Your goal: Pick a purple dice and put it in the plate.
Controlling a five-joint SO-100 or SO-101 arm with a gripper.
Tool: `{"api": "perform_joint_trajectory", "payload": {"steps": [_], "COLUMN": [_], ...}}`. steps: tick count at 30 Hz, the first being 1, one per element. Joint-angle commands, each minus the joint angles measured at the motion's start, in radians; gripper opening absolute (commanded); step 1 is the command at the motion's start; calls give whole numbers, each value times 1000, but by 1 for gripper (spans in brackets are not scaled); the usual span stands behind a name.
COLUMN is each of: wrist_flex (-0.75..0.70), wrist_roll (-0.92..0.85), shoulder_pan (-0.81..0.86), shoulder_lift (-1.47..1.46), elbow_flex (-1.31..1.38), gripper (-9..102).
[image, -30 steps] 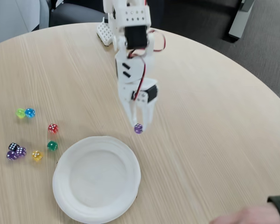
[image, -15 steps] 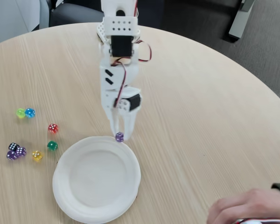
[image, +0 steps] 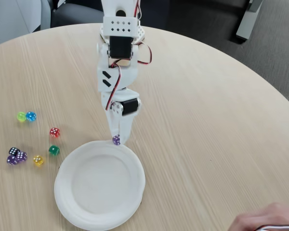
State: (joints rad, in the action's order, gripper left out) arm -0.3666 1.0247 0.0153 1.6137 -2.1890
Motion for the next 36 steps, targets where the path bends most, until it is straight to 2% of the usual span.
{"api": "perform_joint_trajectory", "payload": {"steps": [1,7,25,28,33,36], "wrist_flex": [-64,-195,-216,-298,-514,-572], "wrist_roll": [31,98,138,163,239,233], "shoulder_pan": [6,6,5,-8,-14,-14], "shoulder_lift": [21,25,9,9,8,3], "elbow_flex": [34,58,408,433,577,657], "gripper": [0,0,0,0,0,0]}}
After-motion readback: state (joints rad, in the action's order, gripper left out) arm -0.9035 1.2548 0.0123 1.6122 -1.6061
